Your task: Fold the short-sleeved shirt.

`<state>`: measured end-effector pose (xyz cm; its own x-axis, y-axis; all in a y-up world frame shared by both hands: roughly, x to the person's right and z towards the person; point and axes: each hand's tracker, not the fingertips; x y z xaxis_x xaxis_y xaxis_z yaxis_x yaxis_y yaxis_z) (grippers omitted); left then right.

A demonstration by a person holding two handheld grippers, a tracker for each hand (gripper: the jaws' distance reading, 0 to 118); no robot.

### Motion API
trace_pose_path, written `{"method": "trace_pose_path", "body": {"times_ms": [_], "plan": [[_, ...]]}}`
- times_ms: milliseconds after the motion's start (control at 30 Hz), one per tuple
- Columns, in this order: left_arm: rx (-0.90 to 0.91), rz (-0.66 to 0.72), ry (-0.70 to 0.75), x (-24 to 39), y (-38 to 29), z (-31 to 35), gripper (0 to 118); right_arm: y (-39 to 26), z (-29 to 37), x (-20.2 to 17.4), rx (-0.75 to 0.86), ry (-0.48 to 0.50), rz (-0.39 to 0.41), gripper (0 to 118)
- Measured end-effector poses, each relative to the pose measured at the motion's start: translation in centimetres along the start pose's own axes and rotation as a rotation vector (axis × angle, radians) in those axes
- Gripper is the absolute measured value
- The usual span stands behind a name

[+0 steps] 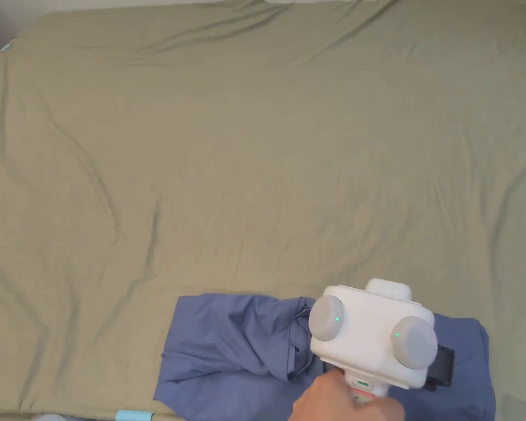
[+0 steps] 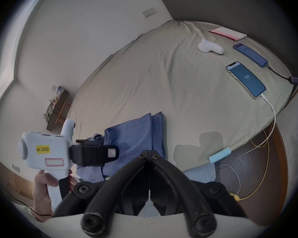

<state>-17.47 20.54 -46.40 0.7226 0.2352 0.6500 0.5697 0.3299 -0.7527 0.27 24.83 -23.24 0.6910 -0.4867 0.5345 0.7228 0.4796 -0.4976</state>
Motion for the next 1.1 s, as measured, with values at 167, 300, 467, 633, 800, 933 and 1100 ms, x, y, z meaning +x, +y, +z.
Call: {"method": "trace_pose_path", "body": {"times_ms": [167, 300, 467, 633, 800, 933, 1100], "plan": [[0.059, 0.081, -0.081, -6.7, -1.4, 6.5, 36, 0.3, -1.0, -0.1, -0.004, 0.001, -0.016, 0], [0.112, 0.148, 0.276, -14.9, -3.3, 11.6, 0, 0.1, -2.8, -0.9, -0.044, 0.049, -0.017, 0], [-0.067, 0.035, 0.872, -20.2, -2.8, 6.8, 0, -0.7, -4.5, -1.8, -0.081, 0.088, -0.002, 0], [-0.235, -0.204, 0.907, -12.0, -3.7, -2.9, 0, -1.4, -3.4, -1.8, -0.08, 0.097, -0.015, 0], [-0.076, -0.55, 0.745, 4.8, -5.3, -6.4, 0, -1.4, -1.4, -0.2, -0.052, 0.042, -0.068, 0], [-0.006, -0.436, 0.402, 6.2, -3.4, -2.9, 0, -1.2, 0.2, 0.2, -0.024, -0.003, -0.068, 0], [0.076, -0.06, 0.041, -3.5, -2.7, 4.3, 0, -0.7, 0.5, -0.7, 0.004, 0.011, -0.052, 0]]}}
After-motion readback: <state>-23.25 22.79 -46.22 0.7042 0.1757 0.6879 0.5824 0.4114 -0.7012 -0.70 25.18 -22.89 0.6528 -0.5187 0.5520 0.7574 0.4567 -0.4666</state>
